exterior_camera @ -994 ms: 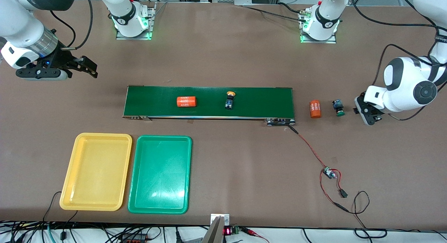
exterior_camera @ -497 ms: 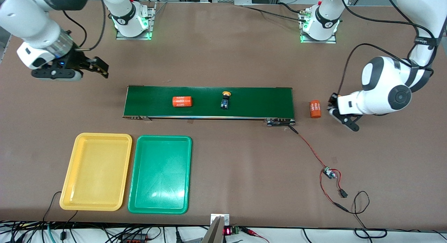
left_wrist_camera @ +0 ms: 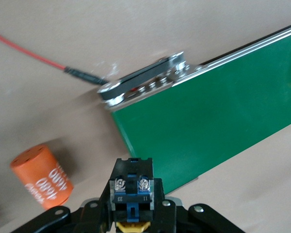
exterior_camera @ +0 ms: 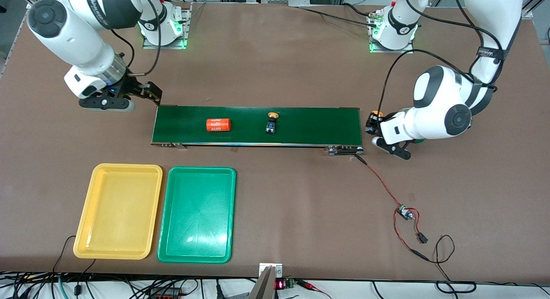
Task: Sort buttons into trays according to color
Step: 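Place the button on the belt while the right gripper reaches the belt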
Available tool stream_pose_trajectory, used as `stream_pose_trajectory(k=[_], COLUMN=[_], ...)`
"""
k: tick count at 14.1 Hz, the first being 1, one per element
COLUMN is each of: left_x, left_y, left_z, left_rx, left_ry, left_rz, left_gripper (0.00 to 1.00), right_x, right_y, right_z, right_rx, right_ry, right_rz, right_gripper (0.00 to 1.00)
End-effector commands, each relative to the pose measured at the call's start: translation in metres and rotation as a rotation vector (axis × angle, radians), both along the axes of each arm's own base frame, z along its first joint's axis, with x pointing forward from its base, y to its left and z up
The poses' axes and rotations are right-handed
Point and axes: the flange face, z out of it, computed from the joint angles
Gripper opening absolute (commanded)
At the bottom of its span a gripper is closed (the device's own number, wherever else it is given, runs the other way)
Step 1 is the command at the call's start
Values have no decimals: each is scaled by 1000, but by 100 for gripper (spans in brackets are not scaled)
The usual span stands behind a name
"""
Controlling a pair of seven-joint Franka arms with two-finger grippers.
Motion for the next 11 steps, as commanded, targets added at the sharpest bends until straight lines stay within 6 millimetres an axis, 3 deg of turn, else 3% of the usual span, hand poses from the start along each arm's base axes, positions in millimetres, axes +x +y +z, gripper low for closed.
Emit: stream_pose_trajectory(k=[1, 2, 4, 8, 9, 10, 11], left_x=[17, 8, -1, -5, -5, -6, -6], left_y=[-38, -67, -102, -124, -127, -127, -127], left_z=[-6, -6, -11, -40, -44, -50, -50], left_rx=[-45, -36, 16, 7, 3, 3, -1], left_ry=[22, 27, 45, 50, 44, 51, 46], left_rz=[-29, -38, 83, 121, 117, 115, 102], left_gripper=[22, 22, 22, 23, 32, 57, 100], right_x=[3, 1, 4, 6, 5, 3, 2], right_y=[11, 22, 33, 53, 59, 66, 67], right_z=[-12, -16, -29, -54, -56, -56, -57], right_rx=[17, 18, 23, 35, 36, 37, 37], right_ry=[1, 0, 3, 5, 4, 0, 2], right_rz=[-7, 13, 30, 32, 5, -24, -33], right_gripper=[100, 100, 100, 100, 100, 100, 100])
